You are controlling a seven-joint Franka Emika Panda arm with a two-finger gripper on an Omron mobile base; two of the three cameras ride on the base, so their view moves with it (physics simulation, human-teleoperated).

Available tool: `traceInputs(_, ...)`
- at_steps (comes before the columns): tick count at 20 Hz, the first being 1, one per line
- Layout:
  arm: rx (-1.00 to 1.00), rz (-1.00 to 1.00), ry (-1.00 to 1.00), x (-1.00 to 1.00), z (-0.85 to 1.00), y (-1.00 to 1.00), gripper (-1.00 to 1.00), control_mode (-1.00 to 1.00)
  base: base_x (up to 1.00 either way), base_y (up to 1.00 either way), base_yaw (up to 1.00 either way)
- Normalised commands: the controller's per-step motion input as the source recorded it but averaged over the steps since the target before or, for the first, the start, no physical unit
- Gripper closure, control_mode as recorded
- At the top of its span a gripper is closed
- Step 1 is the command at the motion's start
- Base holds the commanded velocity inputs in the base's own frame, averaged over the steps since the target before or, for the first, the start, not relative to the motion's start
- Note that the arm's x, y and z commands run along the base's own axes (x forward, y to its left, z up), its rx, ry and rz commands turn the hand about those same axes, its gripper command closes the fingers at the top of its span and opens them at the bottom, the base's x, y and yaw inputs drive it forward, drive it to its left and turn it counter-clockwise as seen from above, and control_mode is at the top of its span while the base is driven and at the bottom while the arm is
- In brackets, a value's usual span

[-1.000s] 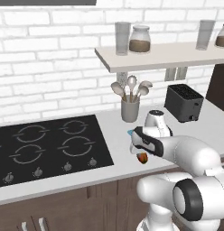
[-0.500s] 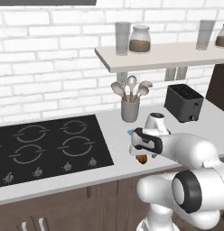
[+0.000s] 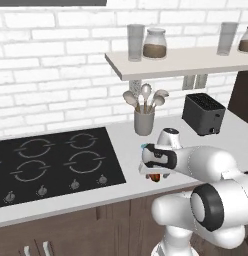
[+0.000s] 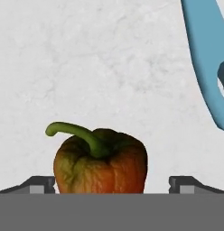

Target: Put the bell pepper and squash in the pot. Retrieve the spatula and lightly stir the vegetables in the pot.

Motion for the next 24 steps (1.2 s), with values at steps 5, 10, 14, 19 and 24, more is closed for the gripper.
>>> traceInputs(5, 0.06, 0.00, -0.03, 0.00, -0.13, 0.14, 1.00, -1.00, 0.00, 0.00, 0.00)
traceInputs(10, 0.01, 0.00, -0.01, 0.00, -0.02, 0.04, 1.00, -1.00, 0.00, 0.00, 0.00)
traceInputs(14, 0.00, 0.00, -0.06, -0.09, 0.08, 0.00, 1.00, -1.00, 0.00, 0.00, 0.00)
traceInputs(19, 0.00, 0.00, -0.24, -0.89, 0.87, -0.04, 1.00, -1.00, 0.00, 0.00, 0.00)
traceInputs(24, 0.00, 0.00, -0.17, -1.00, 1.00, -0.08, 1.00, -1.00, 0.00, 0.00, 0.00)
